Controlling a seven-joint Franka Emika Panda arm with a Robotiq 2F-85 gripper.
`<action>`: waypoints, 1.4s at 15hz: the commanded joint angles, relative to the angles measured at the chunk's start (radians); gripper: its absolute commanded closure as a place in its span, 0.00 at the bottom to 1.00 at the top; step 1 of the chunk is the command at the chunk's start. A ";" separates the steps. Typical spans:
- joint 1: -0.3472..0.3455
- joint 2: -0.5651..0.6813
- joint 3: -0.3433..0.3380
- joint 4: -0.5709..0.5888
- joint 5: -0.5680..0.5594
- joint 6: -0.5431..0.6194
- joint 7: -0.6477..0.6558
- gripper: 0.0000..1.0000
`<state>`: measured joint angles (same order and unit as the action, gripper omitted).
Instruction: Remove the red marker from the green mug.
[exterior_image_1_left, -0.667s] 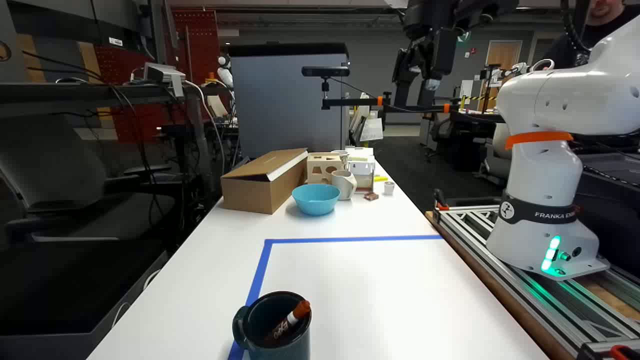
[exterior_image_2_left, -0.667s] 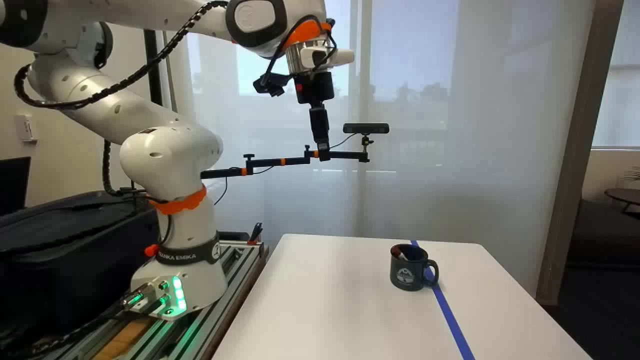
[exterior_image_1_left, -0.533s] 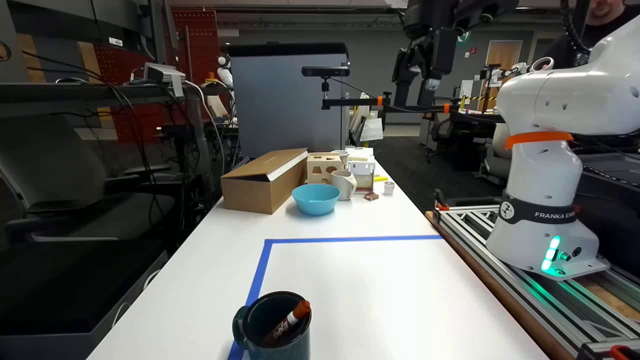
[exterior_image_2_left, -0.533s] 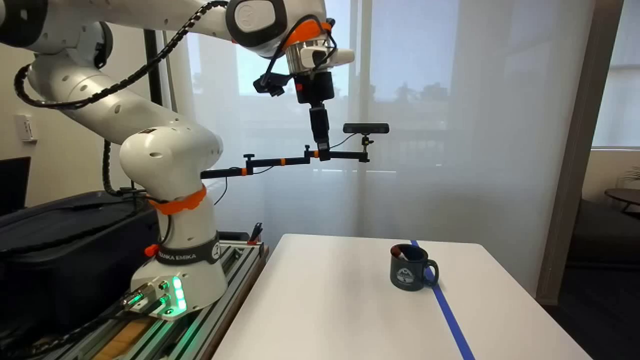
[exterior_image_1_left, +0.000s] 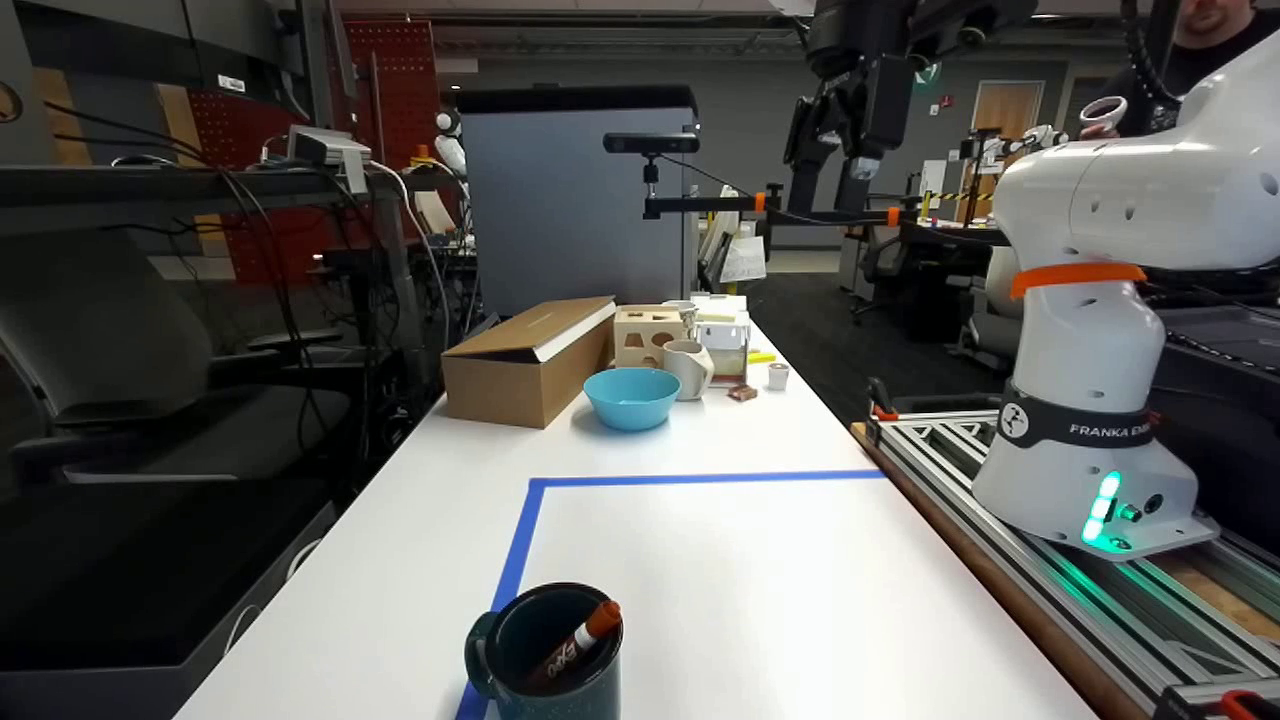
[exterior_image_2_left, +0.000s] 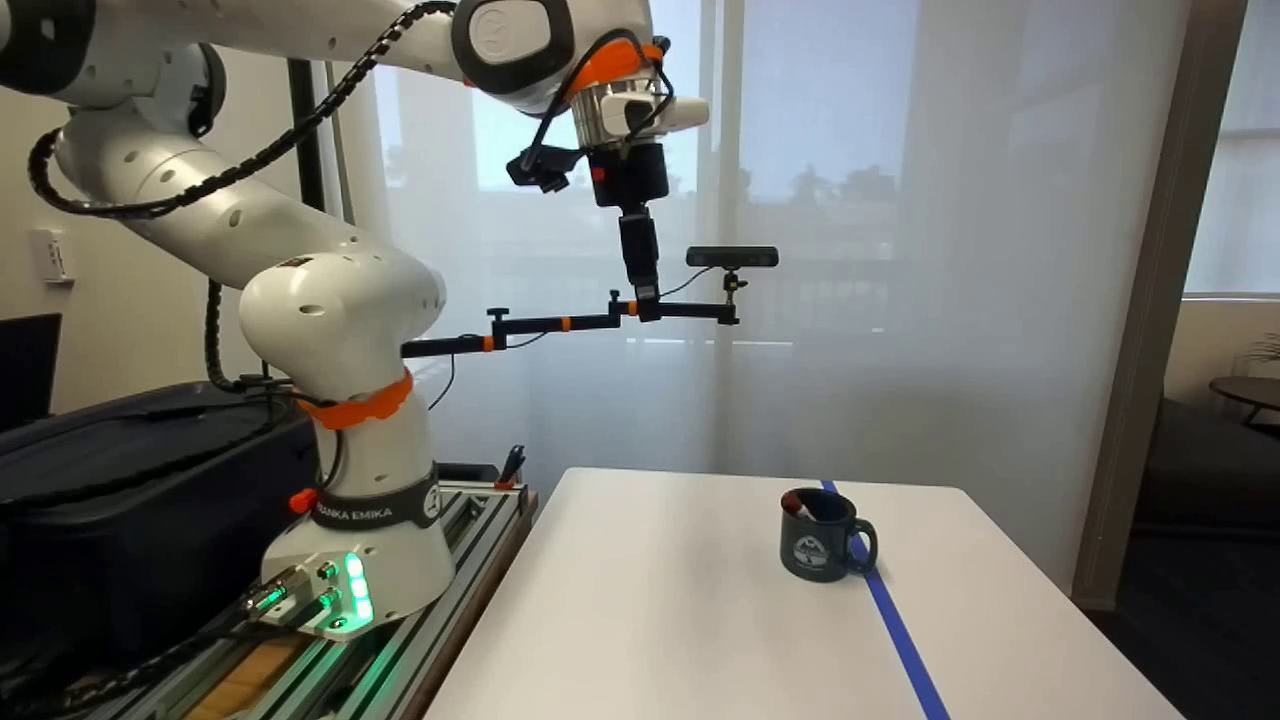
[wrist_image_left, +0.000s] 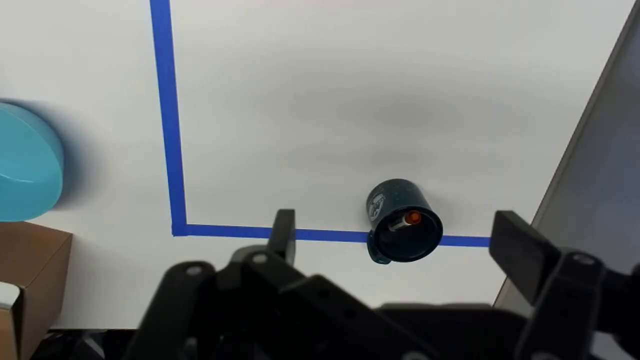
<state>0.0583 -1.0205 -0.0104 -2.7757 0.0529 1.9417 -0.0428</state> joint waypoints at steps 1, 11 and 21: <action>-0.004 0.022 0.012 0.003 -0.003 0.009 0.001 0.00; 0.019 0.302 0.057 0.001 0.005 0.311 0.012 0.00; 0.097 0.609 0.076 0.001 0.031 0.670 0.002 0.00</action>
<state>0.1265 -0.4898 0.0604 -2.7758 0.0536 2.5119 -0.0407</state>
